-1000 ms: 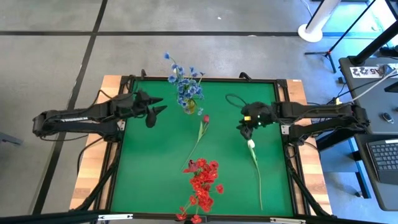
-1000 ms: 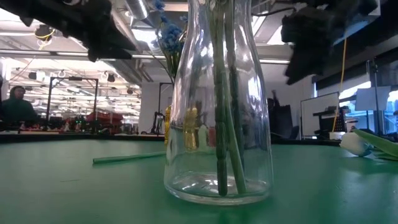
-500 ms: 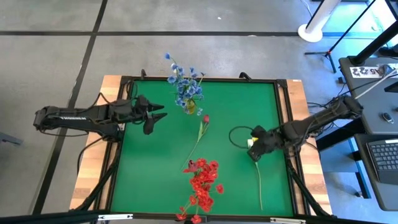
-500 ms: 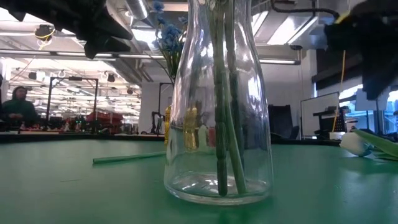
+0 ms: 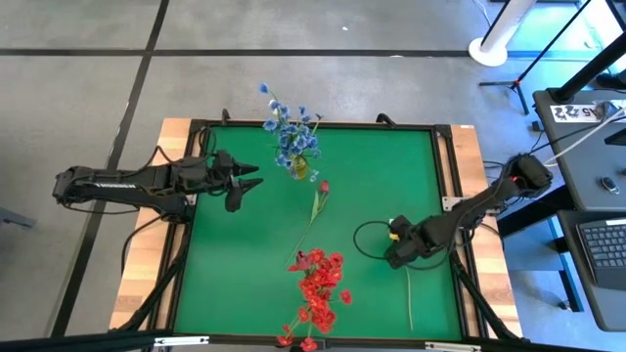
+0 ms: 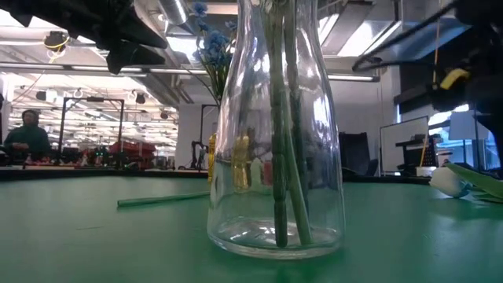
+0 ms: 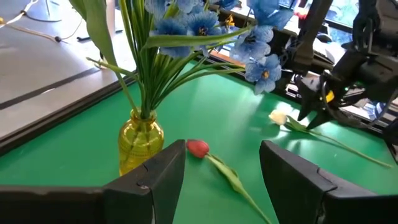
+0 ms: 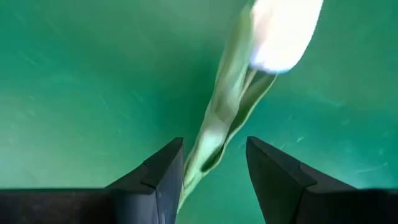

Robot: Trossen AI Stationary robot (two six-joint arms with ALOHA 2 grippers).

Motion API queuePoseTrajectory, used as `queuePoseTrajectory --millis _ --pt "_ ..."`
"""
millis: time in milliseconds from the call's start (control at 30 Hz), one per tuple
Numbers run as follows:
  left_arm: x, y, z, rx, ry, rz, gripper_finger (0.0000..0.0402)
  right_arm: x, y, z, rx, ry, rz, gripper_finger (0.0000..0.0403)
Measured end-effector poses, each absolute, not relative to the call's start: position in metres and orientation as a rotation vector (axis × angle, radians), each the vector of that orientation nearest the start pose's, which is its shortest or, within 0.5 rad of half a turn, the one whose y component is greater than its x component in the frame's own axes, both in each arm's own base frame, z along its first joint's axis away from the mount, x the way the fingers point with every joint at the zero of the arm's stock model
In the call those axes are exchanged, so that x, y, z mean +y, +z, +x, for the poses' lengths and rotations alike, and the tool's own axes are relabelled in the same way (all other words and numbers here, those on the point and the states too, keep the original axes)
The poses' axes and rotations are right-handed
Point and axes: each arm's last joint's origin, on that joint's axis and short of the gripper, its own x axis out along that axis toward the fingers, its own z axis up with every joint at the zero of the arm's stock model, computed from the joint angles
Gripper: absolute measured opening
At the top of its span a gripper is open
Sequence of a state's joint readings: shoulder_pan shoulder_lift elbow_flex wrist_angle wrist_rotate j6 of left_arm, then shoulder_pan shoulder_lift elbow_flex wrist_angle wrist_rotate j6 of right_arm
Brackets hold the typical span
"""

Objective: Sort flowers into vase by color
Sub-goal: Put the white flower into the yellow vase

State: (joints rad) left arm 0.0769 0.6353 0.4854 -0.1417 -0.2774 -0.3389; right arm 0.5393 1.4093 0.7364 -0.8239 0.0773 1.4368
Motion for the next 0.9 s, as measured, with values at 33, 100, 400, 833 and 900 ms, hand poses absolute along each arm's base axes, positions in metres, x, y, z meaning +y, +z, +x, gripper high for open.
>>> queuePoseTrajectory --millis 33,100,400,833,900 --pt "0.019 0.255 0.149 0.230 0.397 -0.304 0.0201 0.109 0.159 0.186 1.363 -0.675 0.712 0.0172" --pt "0.019 0.255 0.149 0.232 0.398 -0.304 0.0201 0.113 0.154 0.188 1.378 -0.666 0.714 0.0172" --pt "0.019 0.255 0.149 0.229 0.399 -0.325 0.0201 0.121 0.141 0.192 1.412 -0.680 0.703 0.0171" --pt "0.014 0.257 0.150 0.205 0.368 -0.372 0.0201 0.119 0.148 0.196 1.434 -0.546 0.582 0.0016" --pt "0.013 0.259 0.151 0.190 0.354 -0.375 0.0201 0.117 0.159 0.201 1.378 -0.530 0.574 0.0024"
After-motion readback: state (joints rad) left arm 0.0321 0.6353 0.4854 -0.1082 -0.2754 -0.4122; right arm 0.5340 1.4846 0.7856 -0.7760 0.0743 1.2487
